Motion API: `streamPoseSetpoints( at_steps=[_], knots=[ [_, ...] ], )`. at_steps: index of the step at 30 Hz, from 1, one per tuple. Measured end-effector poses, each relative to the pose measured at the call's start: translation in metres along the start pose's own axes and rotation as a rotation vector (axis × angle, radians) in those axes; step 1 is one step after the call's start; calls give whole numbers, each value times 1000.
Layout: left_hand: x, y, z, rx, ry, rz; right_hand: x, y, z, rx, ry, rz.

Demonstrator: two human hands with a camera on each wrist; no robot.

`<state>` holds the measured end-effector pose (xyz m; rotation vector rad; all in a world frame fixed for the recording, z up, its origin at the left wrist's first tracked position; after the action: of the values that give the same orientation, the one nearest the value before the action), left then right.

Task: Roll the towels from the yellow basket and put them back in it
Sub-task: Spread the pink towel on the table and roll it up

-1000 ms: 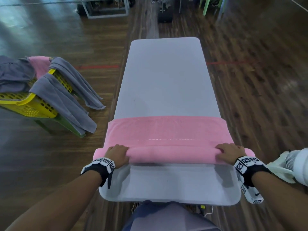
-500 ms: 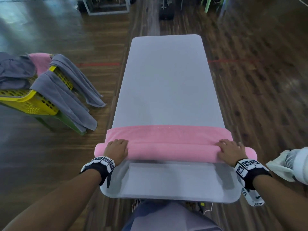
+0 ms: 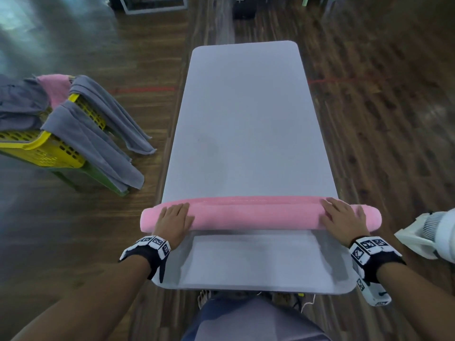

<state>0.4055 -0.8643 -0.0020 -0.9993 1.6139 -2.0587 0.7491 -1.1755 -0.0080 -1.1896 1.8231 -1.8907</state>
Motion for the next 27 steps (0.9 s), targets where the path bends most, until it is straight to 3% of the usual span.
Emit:
streamPoseSetpoints(
  at_steps=[6, 9, 12, 16, 19, 23, 27],
  knots=[
    [5, 14, 3, -186, 142, -68, 9, 12, -2, 95, -49, -83],
    [-10, 3, 0, -163, 95, -55, -10, -1, -1, 104, -34, -103],
    [-25, -8, -7, -54, 9, 26, -31, -16, 4, 20, -19, -6],
    [-34, 1, -15, -131, 25, -114, -36, -13, 10, 73, -59, -77],
    [-34, 4, -10, -131, 51, -108, -31, -7, 11, 69, -90, -56],
    [-19, 10, 9, 12, -89, -96, -17, 3, 5, -111, -22, -62],
    [4, 21, 45, 92, -288, -167, 4, 23, -15, -102, 83, -121]
  ],
)
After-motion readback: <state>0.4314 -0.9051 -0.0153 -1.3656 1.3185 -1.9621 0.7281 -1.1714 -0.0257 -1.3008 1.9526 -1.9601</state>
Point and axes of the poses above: each hand's wrist, its own x-axis away from the middle knuckle, its own y-axis out of the palm, z = x × y, the point moved 6 cm from there along -x, towards the middle knuckle, and after that the axes turned 3 degrees about -y, right-handed, at the moved point
